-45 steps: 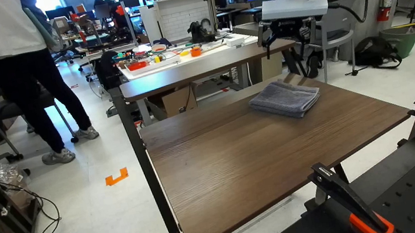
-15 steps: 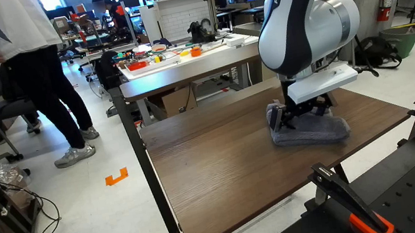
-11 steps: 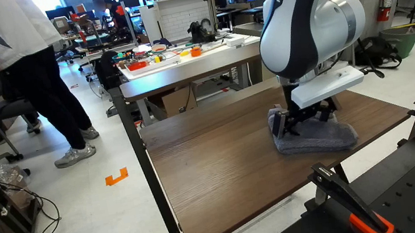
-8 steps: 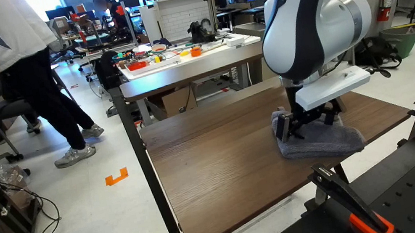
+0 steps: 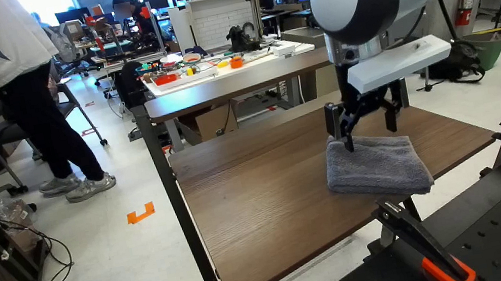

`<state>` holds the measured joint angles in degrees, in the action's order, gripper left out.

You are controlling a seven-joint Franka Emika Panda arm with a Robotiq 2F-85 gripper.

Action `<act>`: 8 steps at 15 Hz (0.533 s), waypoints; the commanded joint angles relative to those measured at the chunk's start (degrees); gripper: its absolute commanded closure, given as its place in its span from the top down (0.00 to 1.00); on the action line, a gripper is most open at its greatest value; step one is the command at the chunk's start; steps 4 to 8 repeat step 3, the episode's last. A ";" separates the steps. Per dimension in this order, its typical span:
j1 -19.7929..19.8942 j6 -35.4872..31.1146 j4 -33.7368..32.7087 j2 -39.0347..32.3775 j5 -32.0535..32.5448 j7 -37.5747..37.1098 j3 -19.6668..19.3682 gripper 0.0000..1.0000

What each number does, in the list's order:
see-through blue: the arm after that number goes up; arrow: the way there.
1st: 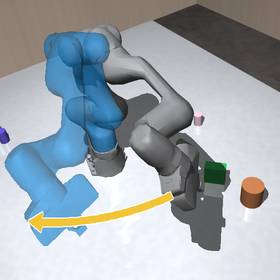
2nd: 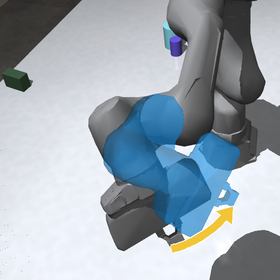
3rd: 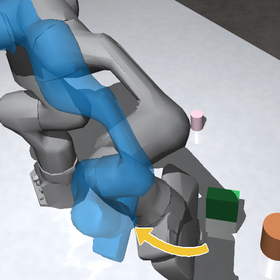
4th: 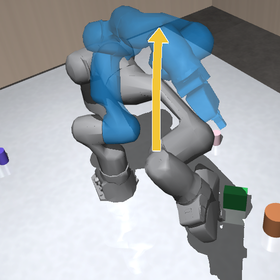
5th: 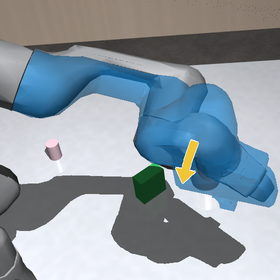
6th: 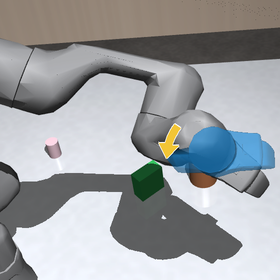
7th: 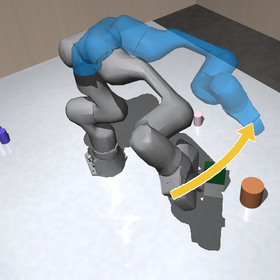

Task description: Move the towel forward

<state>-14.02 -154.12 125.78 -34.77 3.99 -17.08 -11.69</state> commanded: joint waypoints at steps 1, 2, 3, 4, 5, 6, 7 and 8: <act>0.52 0.14 1.52 2.15 2.48 -0.78 0.91 1.00; 0.02 0.16 3.12 3.91 3.44 -0.92 1.01 1.00; -0.36 0.16 4.26 5.04 3.86 -1.03 1.09 1.00; -0.36 0.16 4.26 5.04 3.86 -1.03 1.09 1.00; -0.36 0.16 4.26 5.04 3.86 -1.03 1.09 1.00; -0.36 0.16 4.26 5.04 3.86 -1.03 1.09 1.00; -0.36 0.16 4.26 5.04 3.86 -1.03 1.09 1.00; -0.36 0.16 4.26 5.04 3.86 -1.03 1.09 1.00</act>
